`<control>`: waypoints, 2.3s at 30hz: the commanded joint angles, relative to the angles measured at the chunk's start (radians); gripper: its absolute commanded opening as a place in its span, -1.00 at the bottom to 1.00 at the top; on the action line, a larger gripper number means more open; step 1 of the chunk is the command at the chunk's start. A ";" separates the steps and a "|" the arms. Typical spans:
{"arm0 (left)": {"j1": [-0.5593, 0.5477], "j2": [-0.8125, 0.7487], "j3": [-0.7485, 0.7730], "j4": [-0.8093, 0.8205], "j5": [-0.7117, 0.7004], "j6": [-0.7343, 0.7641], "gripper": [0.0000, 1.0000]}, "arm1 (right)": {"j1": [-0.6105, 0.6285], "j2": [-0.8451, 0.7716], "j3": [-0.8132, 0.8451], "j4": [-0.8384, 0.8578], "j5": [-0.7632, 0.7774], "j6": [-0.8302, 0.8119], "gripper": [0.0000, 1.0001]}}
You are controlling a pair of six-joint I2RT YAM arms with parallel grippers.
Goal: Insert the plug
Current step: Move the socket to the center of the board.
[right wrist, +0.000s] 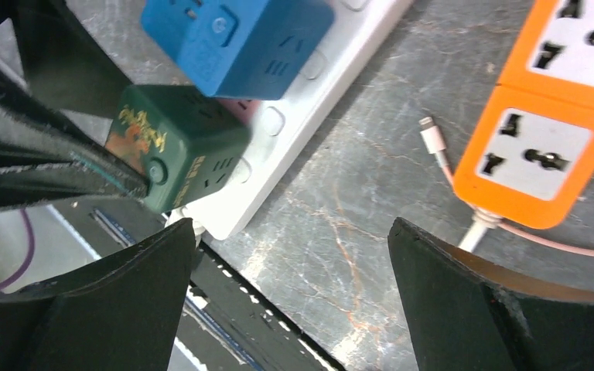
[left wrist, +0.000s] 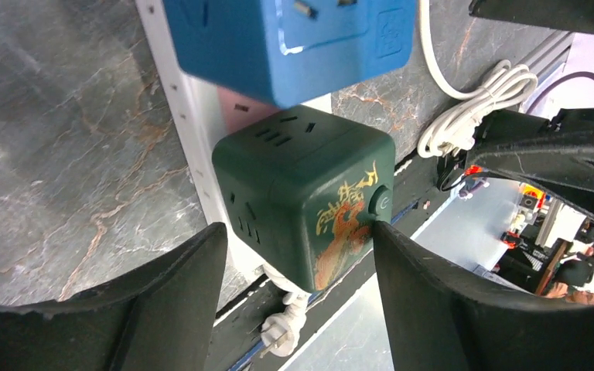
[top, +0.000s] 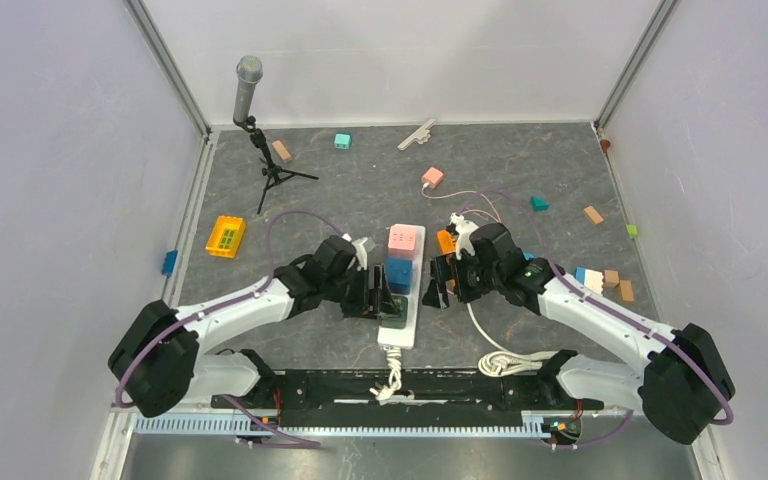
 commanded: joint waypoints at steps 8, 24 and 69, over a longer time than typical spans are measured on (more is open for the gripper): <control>-0.044 -0.037 0.113 -0.210 -0.229 0.056 0.67 | -0.041 0.036 -0.014 0.039 -0.017 -0.052 0.96; 0.023 -0.173 0.351 -0.423 -0.286 0.122 0.92 | -0.040 0.490 0.103 0.580 -0.389 0.038 0.86; 0.027 -0.116 0.422 -0.341 -0.232 0.108 0.94 | -0.012 0.295 0.072 0.149 -0.089 -0.047 0.85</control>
